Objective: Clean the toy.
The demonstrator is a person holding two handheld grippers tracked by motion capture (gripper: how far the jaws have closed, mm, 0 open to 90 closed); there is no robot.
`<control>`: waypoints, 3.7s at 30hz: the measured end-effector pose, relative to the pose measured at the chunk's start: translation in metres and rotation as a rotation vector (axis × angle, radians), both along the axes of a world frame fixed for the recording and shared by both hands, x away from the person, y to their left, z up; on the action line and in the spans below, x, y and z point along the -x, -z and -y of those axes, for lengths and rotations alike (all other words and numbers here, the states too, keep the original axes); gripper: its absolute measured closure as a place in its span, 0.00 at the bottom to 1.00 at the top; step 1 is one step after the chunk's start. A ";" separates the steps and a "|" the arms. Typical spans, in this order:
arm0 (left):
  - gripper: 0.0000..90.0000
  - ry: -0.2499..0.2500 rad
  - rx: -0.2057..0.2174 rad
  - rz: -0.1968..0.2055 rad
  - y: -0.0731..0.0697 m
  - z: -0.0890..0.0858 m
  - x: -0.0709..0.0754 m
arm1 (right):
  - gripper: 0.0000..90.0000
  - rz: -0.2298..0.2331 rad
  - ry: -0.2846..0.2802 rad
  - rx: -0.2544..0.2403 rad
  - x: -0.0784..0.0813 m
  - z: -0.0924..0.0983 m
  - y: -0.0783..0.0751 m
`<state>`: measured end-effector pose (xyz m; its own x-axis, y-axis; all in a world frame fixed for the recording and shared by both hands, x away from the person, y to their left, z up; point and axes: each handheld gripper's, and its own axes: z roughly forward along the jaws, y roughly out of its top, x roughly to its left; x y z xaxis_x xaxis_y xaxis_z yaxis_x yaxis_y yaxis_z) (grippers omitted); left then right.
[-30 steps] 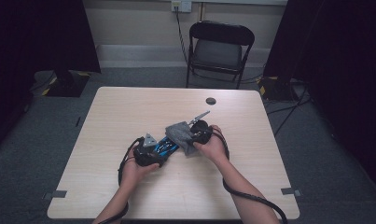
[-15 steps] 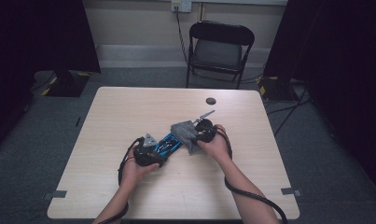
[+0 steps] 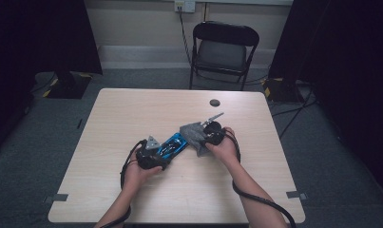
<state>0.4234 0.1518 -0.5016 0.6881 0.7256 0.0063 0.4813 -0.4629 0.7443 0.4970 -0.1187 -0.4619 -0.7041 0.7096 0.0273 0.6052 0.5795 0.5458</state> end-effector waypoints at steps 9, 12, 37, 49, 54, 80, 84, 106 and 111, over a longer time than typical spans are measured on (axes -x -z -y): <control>0.27 0.001 0.000 -0.003 0.000 0.000 0.000 | 0.83 0.018 0.042 -0.013 0.008 0.024 0.001; 0.26 -0.002 0.012 -0.011 0.000 0.000 0.000 | 0.83 0.020 0.052 -0.028 0.013 0.031 0.004; 0.20 0.039 -0.041 -0.129 -0.022 -0.011 0.008 | 0.83 0.031 0.079 -0.076 0.021 0.048 0.010; 0.24 0.043 0.052 -0.082 -0.069 -0.034 0.011 | 0.83 0.053 0.085 -0.114 0.026 0.061 0.004; 0.35 0.080 0.030 -0.037 -0.073 -0.004 -0.004 | 0.83 0.053 0.085 -0.116 0.026 0.059 0.003; 0.52 0.058 0.012 -0.108 -0.036 0.025 -0.044 | 0.83 0.062 0.078 -0.107 0.030 0.048 0.006; 0.53 0.073 -0.023 -0.090 -0.036 0.032 -0.045 | 0.83 0.062 0.078 -0.104 0.030 0.046 0.006; 0.50 0.099 -0.002 -0.067 -0.031 0.040 -0.060 | 0.83 0.041 0.063 -0.103 0.028 0.042 0.011; 0.54 0.088 -0.003 -0.075 -0.032 0.039 -0.059 | 0.83 0.045 0.063 -0.097 0.028 0.041 0.010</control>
